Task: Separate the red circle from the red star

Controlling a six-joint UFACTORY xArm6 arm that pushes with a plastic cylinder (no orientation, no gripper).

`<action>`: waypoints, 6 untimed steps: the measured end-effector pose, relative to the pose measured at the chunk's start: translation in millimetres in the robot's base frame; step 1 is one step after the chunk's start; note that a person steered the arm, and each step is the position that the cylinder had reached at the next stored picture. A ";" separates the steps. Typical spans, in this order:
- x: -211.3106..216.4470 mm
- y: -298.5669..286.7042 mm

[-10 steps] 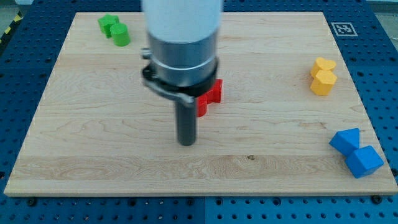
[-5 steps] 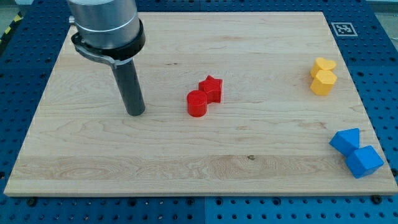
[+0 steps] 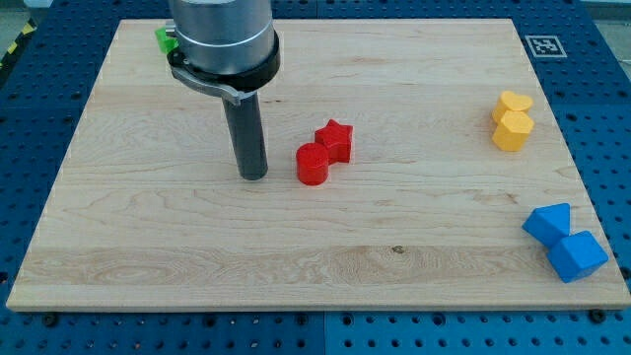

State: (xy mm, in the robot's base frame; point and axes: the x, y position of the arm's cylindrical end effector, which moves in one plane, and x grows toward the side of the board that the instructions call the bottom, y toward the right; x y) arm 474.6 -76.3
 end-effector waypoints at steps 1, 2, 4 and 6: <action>0.0 0.1; 0.0 1.4; 0.0 10.6; 0.0 25.4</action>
State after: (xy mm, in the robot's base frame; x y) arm 474.6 -50.9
